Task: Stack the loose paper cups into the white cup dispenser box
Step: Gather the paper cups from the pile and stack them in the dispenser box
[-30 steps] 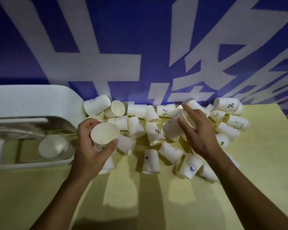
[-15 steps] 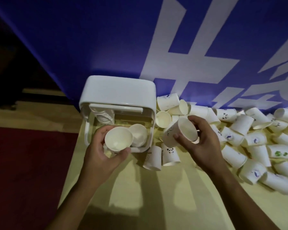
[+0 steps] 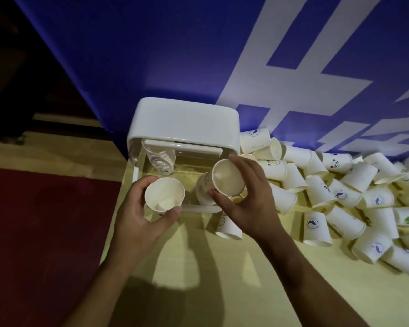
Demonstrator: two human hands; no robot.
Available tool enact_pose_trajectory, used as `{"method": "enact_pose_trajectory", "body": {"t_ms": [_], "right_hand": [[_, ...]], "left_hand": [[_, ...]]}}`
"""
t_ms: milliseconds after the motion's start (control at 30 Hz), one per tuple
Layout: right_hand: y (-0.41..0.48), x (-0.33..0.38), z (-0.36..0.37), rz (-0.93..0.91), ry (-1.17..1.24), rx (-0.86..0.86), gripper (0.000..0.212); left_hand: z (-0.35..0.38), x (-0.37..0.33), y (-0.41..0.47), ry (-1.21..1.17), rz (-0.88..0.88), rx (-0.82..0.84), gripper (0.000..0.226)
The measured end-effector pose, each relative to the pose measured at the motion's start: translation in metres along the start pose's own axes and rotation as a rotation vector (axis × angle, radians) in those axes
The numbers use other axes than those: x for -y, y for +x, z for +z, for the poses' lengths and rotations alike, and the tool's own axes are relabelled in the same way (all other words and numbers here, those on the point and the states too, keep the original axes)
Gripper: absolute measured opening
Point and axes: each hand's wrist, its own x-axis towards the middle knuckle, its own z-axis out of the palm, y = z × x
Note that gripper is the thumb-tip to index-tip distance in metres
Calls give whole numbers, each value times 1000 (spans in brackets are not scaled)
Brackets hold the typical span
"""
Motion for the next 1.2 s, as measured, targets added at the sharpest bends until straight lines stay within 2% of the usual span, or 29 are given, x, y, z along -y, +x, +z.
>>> {"method": "enact_pose_trajectory", "body": {"t_ms": [200,400,533,800,967,1133,1200], "right_hand": [[1,-11,18,-50,-60,18,75],[-3,-15,25,-149,-124,-42,68],[-6,-20,30,-172,-153,-14,65],[-5,-34,46,-108,-168,110,69],[-7,-37,52,-60,-162,84,59],[-8,-33,48,-13,-117,120,65],[-13,-22,37,48,-46,84,62]], "left_hand": [[-8,3,-2,3,0,-10,69],[-12,5,-3,12,-16,-8,71],[-13,5,-4,16,-18,-6,70],[-13,5,-2,37,-37,-9,70],[-9,2,0,37,-32,-4,71],[3,-8,4,11,-15,0,69],[8,-14,6,18,8,12,69]]}}
